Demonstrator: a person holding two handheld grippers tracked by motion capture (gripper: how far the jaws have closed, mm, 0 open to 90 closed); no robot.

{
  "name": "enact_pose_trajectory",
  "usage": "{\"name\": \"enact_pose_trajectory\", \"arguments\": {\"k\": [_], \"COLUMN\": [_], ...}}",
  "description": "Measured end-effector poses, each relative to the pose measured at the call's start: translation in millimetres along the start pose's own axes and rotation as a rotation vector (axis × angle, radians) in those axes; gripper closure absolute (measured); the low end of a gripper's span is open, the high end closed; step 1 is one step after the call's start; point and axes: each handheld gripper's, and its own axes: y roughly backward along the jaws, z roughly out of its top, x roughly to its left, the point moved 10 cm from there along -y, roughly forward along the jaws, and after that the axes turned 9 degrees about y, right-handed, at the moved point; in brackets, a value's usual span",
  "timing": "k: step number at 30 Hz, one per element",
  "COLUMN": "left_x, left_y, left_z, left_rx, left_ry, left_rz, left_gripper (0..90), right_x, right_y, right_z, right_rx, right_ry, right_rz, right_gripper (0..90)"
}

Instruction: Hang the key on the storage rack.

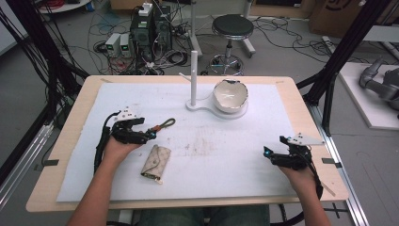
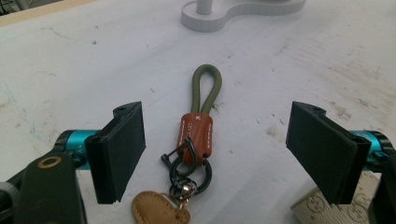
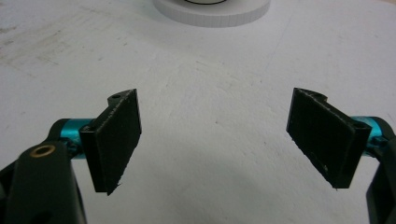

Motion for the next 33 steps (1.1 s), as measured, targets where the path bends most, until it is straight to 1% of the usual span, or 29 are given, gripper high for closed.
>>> {"name": "enact_pose_trajectory", "arguments": {"k": [1,2,3,4,5,7,10,11,12,13,14,15,16,18,20,24,25,28,31,33], "left_x": [0.5,2.5,2.5,4.4,7.2,7.7,12.5,12.5,13.9,13.9,14.3,14.8,14.8,15.3,15.1,16.9,16.7,15.6,14.6,13.4], "left_y": [-3.0,-8.0,-8.0,-10.5,-14.0,-15.8,-22.1,-22.1,-25.7,-25.7,-27.1,-29.4,-29.4,-31.4,-31.6,-31.7,-32.2,-34.1,-35.9,-37.2], "left_z": [-0.1,-0.8,-0.8,-1.5,-0.4,0.2,-0.4,-0.4,-2.0,-2.0,-2.9,-4.9,-4.9,-7.5,-7.9,-9.4,-9.6,-10.8,-11.7,-13.5], "left_rx": [0.011,0.018,0.018,0.030,0.034,0.037,0.061,0.061,0.076,0.076,0.086,0.101,0.101,0.117,0.119,0.130,0.130,0.136,0.141,0.155], "left_ry": [-0.009,-0.015,-0.015,-0.013,-0.018,-0.015,-0.016,-0.016,-0.017,-0.017,-0.025,-0.031,-0.031,-0.040,-0.040,-0.046,-0.042,-0.047,-0.056,-0.068], "left_rz": [0.002,0.016,0.016,0.026,0.045,0.047,0.060,0.060,0.067,0.067,0.069,0.074,0.074,0.075,0.074,0.084,0.083,0.079,0.077,0.072], "left_gripper": [19.7,19.7,19.7,19.7,19.7,19.7,20.3,21.5,22.4,23.9,23.9,29.1,31.0,35.8,39.1,42.0,43.1,44.8,46.5,49.0], "right_x": [-1.3,-1.2,-1.2,-2.1,-2.4,-2.3,-2.1,-2.1,-1.9,-2.1,-2.1,-1.9,-1.7,-1.7,-1.5,-1.1,-0.9,-0.1,-0.3,-0.3], "right_y": [2.8,3.9,3.9,5.4,6.0,6.7,7.5,7.5,7.4,7.2,7.2,6.8,6.6,6.5,6.2,5.6,5.5,5.2,4.9,4.8], "right_z": [-2.3,-3.6,-3.6,-5.4,-6.2,-6.8,-8.4,-9.0,-9.4,-9.6,-9.6,-9.9,-9.7,-9.6,-9.3,-9.4,-9.6,-9.7,-9.7,-9.8], "right_rx": [0.001,0.003,0.003,0.004,0.006,0.007,0.008,0.011,0.013,0.014,0.014,0.016,0.015,0.016,0.014,0.015,0.017,0.019,0.018,0.019], "right_ry": [-0.003,-0.006,-0.006,-0.006,-0.004,-0.004,-0.011,-0.009,-0.008,-0.004,-0.004,-0.003,-0.004,-0.002,0.001,0.003,0.002,0.001,0.004,0.003], "right_rz": [-0.007,-0.006,-0.006,-0.012,-0.012,-0.011,-0.011,-0.011,-0.010,-0.010,-0.010,-0.009,-0.009,-0.008,-0.006,-0.003,-0.003,-0.001,-0.002,-0.003], "right_gripper": [18.1,18.1,18.1,18.1,18.1,18.1,18.1,18.1,18.1,18.1,18.1,18.1,18.1,18.1,18.1,18.1,18.1,18.1,18.1,18.1]}}
